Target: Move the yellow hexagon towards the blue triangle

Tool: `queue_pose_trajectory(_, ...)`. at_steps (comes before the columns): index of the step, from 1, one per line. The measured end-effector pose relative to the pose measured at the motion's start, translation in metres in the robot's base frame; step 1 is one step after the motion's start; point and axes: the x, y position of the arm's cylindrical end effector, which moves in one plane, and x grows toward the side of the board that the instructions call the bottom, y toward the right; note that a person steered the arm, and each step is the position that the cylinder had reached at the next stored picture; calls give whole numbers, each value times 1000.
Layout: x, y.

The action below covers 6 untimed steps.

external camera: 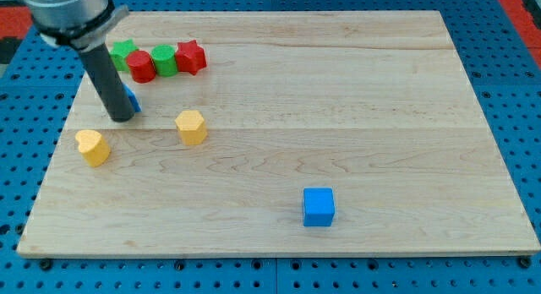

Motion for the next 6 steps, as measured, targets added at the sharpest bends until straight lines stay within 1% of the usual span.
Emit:
queue_pose_trajectory(1, 82, 40)
queue_pose_trajectory(2, 128, 28)
queue_pose_trajectory(3, 96, -30)
queue_pose_trajectory(4, 40, -18)
queue_pose_trajectory(5, 91, 16)
queue_pose_trajectory(6, 105, 150)
